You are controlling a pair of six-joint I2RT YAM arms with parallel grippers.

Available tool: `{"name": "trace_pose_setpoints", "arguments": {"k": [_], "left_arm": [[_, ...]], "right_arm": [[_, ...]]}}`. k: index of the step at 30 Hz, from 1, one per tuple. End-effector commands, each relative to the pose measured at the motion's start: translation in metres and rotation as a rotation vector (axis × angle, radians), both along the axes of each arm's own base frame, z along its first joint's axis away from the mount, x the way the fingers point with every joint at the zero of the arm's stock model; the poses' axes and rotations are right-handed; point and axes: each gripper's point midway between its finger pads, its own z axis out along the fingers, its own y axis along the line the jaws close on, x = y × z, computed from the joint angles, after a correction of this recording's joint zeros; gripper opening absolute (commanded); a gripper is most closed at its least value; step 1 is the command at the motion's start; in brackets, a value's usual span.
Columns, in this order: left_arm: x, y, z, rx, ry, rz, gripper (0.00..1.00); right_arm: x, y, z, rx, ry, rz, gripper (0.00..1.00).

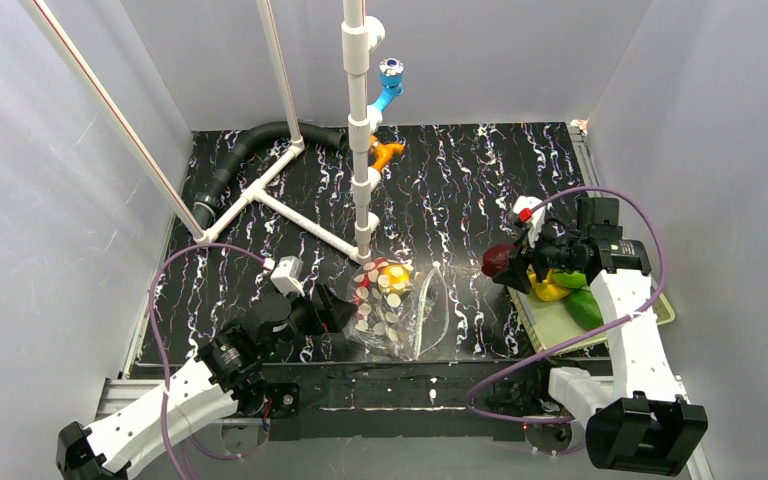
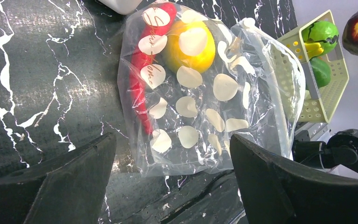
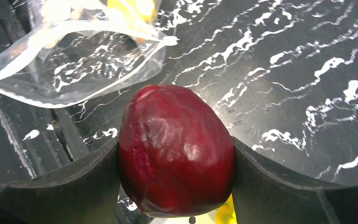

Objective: Open the zip-top bag and remove the fake food
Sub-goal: Place the fake fruit in the bin.

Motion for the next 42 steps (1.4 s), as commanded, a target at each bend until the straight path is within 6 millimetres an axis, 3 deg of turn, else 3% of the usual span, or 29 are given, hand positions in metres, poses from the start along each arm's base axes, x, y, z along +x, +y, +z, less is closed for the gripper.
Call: {"name": "trace_pose_setpoints", "arguments": {"k": [1, 7, 24, 42], "left_arm": [[0.0, 0.008, -0.005, 0.024, -0.005, 0.018, 0.92], [0.0, 0.009, -0.002, 0.024, -0.013, 0.019, 0.98], [-0.001, 0.008, -0.005, 0.044, 0.0, 0.007, 0.98], [-0.003, 0.009, -0.009, 0.045, 0.01, 0.006, 0.98]], "right_arm": [[0.014, -0.013, 0.009, 0.015, -0.042, -0.095, 0.21], [0.024, -0.028, 0.004, -0.014, -0.036, -0.183, 0.21], [0.043, -0.064, -0.002, -0.082, -0.059, -0.368, 0.22], [0.049, -0.086, -0.007, -0.111, -0.049, -0.464, 0.22]]}}
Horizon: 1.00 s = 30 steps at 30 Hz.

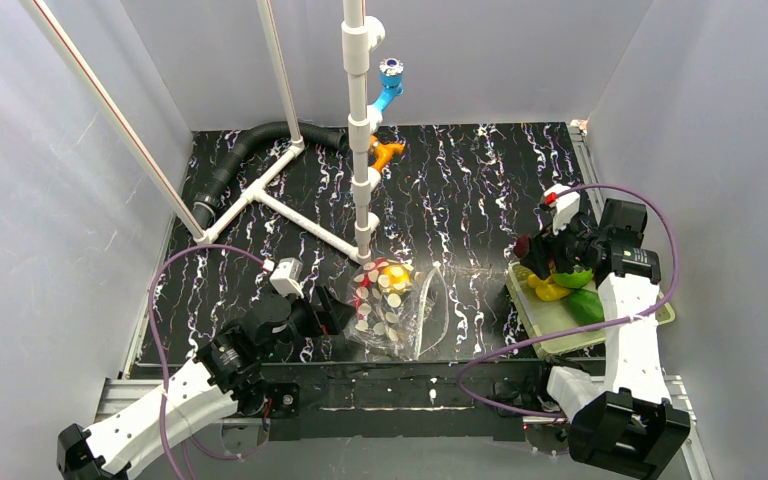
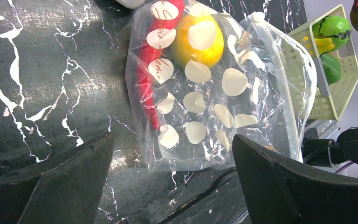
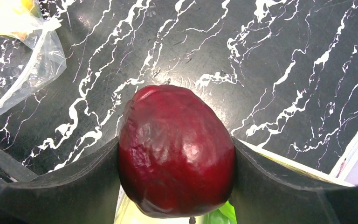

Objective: Open the zip-top bag and remove the fake food
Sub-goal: Place the fake fruit in the bin.

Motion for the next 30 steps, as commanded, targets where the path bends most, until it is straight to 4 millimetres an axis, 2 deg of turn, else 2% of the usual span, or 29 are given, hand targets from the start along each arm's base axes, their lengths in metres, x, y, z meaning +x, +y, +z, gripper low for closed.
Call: {"name": "trace_pose_setpoints", "arguments": {"k": [1, 20, 30], "left_arm": [[0.0, 0.004, -0.004, 0.018, 0.001, 0.007, 0.98], [-0.001, 0.005, -0.005, 0.016, 0.005, 0.008, 0.98], [-0.002, 0.005, -0.004, 0.018, 0.007, 0.009, 0.98]], "right_arm": [[0.007, -0.008, 0.004, -0.012, -0.036, -0.033, 0.22], [0.01, -0.038, 0.0, -0.053, -0.023, -0.154, 0.23], [0.015, -0.075, -0.014, -0.152, 0.012, -0.302, 0.25]]}}
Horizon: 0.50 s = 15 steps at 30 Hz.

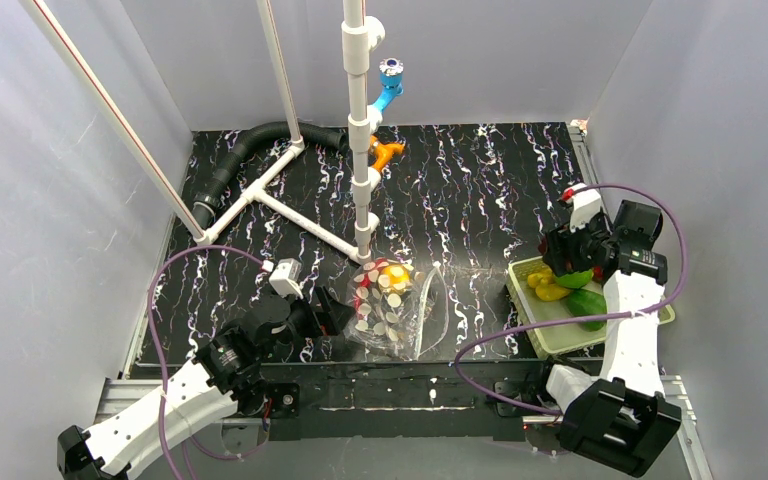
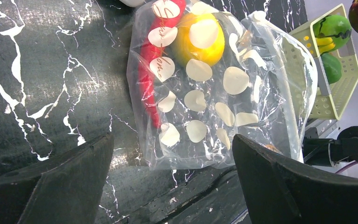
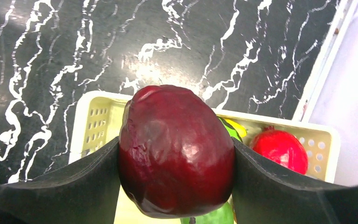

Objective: Open the zip-top bag and remove the fake food
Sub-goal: Place the fake fruit in the bin.

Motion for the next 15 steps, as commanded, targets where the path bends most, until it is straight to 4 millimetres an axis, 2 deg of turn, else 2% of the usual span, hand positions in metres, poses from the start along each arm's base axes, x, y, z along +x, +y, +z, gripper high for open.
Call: {"name": "trace_pose_setpoints", "arguments": {"k": [1, 6, 9, 15], "left_arm": [[-0.001, 0.004, -0.004, 0.018, 0.006, 0.007, 0.98], [-0.001, 0.005, -0.003, 0.021, 0.008, 0.006, 0.98], [-0.001, 0.005, -0.003, 0.021, 0.008, 0.007, 0.98], [-0.001, 0.004, -0.004, 0.026, 0.01, 0.004, 0.98]], "right_arm": [[0.007, -0.028, -0.004, -0.081, -0.002, -0.105, 0.26], [0.004, -0.052, -0.009, -0.132, 0.016, -0.184, 0.27], [0.002, -0.063, -0.004, -0.131, -0.014, -0.228, 0.27], [-0.007, -0.096, 0.002, -0.183, -0.071, -0.386, 0.27]]}}
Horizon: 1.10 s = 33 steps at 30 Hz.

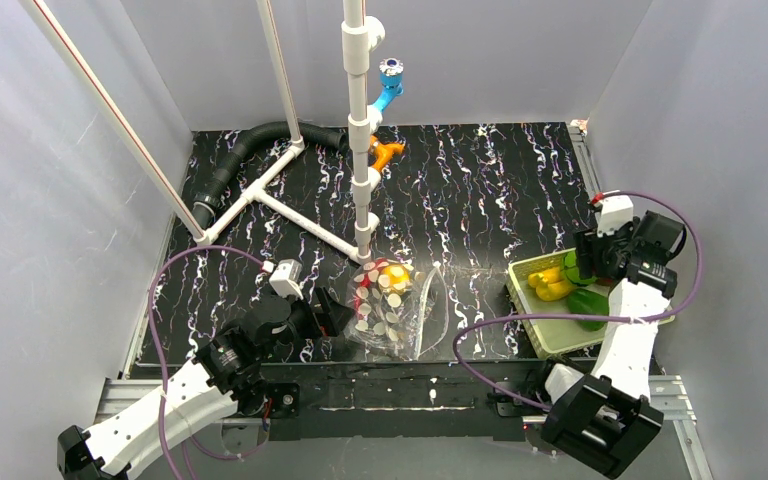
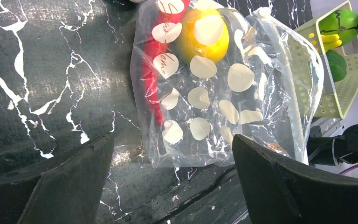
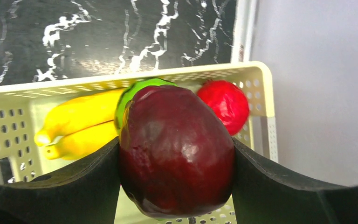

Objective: Open the zip-top bag and remove the fake food
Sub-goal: Place the fake fruit in the bin.

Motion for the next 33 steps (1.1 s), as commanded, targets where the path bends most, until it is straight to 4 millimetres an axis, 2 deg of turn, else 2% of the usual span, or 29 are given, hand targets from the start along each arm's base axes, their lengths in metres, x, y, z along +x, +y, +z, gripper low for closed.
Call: {"name": "trace_pose_setpoints", "arguments": {"k": [1, 10, 17, 22, 28, 33], "left_arm": [[0.001, 0.002, 0.001, 0.013, -0.004, 0.003, 0.98], [0.002, -0.001, 0.003, 0.015, -0.001, -0.009, 0.98], [0.001, -0.001, 0.005, 0.011, -0.004, -0.01, 0.98], [0.001, -0.002, 0.005, 0.007, -0.006, -0.012, 0.98], [0.0, -0.002, 0.006, 0.004, -0.003, -0.014, 0.98], [-0.001, -0.001, 0.005, -0.003, -0.003, -0.012, 0.98]], "right_arm": [[-0.002, -0.029, 0.009, -0.068, -0.072, -0.123, 0.27], [-0.018, -0.068, 0.003, -0.14, -0.066, -0.249, 0.31], [-0.029, -0.081, -0.01, -0.16, -0.03, -0.259, 0.45], [-0.034, -0.088, -0.02, -0.158, -0.002, -0.268, 0.59], [-0.038, -0.093, -0.035, -0.135, 0.026, -0.275, 0.84], [-0.038, -0.09, -0.042, -0.104, 0.037, -0.267, 0.97]]}}
